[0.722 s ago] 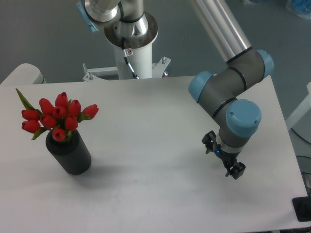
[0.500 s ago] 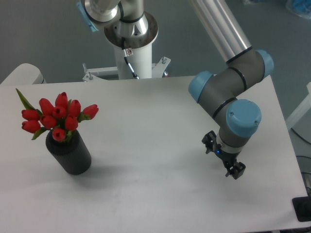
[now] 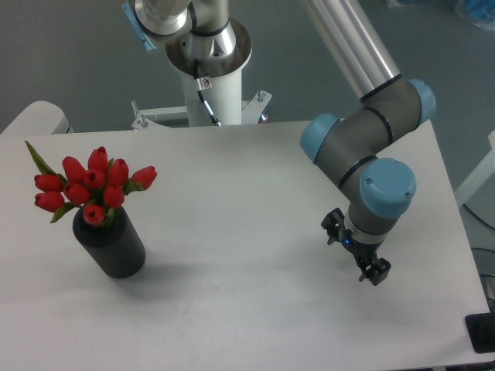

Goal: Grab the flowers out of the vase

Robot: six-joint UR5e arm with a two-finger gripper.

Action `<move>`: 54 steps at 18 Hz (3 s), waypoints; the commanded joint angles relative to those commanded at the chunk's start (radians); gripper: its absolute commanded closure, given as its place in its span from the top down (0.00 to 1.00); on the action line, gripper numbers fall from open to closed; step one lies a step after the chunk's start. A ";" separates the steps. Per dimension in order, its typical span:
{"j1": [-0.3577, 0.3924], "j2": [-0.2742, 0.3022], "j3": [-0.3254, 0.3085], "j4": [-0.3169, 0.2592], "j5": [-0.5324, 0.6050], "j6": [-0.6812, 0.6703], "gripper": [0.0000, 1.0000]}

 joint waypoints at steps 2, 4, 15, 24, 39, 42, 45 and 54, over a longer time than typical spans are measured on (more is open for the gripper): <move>0.002 0.006 -0.017 0.026 -0.006 0.002 1.00; 0.003 0.023 -0.026 0.032 -0.029 0.000 1.00; 0.009 0.167 -0.221 0.029 -0.666 -0.044 1.00; 0.011 0.262 -0.454 0.038 -0.998 -0.100 1.00; -0.083 0.379 -0.594 0.048 -1.233 -0.078 1.00; -0.112 0.377 -0.601 0.048 -1.238 -0.075 1.00; -0.118 0.387 -0.608 0.046 -1.239 -0.075 1.00; -0.204 0.394 -0.620 0.069 -1.246 -0.078 1.00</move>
